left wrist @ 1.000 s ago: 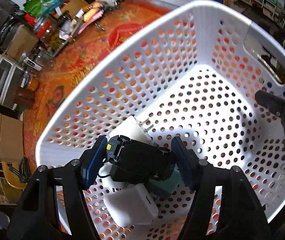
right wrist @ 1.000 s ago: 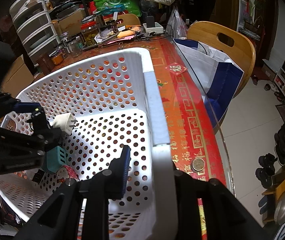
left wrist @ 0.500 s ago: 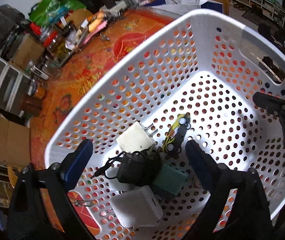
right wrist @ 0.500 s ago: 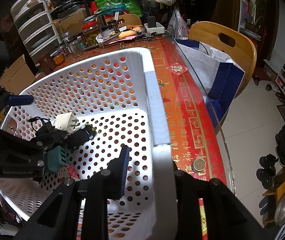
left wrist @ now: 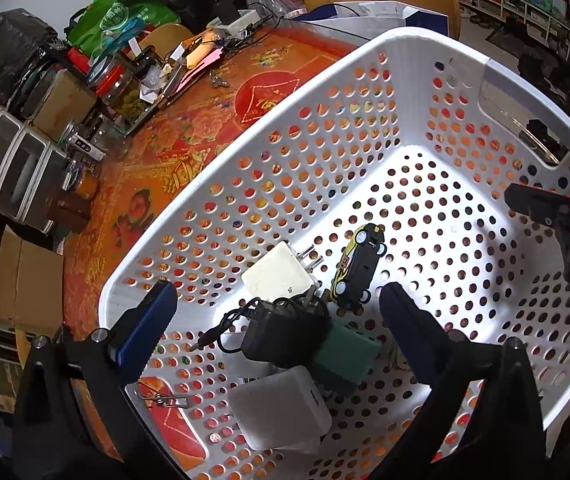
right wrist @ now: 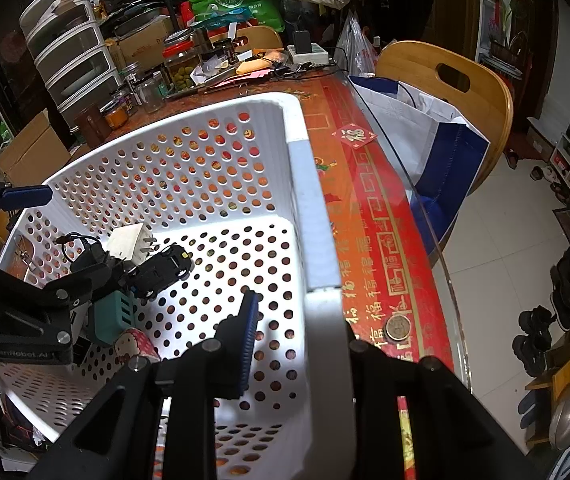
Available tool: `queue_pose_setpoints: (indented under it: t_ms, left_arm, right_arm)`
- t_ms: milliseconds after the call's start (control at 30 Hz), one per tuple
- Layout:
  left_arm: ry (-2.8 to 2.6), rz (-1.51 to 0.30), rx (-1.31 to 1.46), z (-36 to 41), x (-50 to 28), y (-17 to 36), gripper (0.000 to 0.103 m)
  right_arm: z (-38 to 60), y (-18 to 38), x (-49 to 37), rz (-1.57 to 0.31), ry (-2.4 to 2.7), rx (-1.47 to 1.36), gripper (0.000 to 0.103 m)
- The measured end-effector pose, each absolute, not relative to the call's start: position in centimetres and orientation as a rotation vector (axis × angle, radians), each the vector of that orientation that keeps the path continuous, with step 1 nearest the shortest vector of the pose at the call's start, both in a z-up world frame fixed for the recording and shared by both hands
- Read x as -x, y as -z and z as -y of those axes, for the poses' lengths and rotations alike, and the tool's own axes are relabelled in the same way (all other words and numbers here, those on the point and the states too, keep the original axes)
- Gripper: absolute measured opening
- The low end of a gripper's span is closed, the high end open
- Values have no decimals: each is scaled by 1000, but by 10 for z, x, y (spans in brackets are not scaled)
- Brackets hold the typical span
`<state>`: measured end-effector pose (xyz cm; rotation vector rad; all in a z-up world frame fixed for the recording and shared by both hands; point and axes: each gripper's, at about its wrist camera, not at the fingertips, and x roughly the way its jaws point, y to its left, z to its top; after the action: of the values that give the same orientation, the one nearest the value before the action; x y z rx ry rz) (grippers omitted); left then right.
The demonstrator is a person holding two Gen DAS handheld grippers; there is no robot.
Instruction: Organize rigid objects
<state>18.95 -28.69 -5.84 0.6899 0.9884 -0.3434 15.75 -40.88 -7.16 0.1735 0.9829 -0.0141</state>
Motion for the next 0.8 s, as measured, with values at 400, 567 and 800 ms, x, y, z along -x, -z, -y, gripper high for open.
queue_pose_setpoints:
  t_ms: [400,567,800]
  left_arm:
    - [347,-847,-588,266,-181,34,101]
    - [383,-638,-402,204,-144,-6,103]
    - [390,-531,-151,98,-75,-27,103]
  right_arm:
    - [408,68,-153,-979,40,-125,58]
    - [413,25,-103,-763,110,-179,103]
    - [349,-17,-8,-462,210,-202,103]
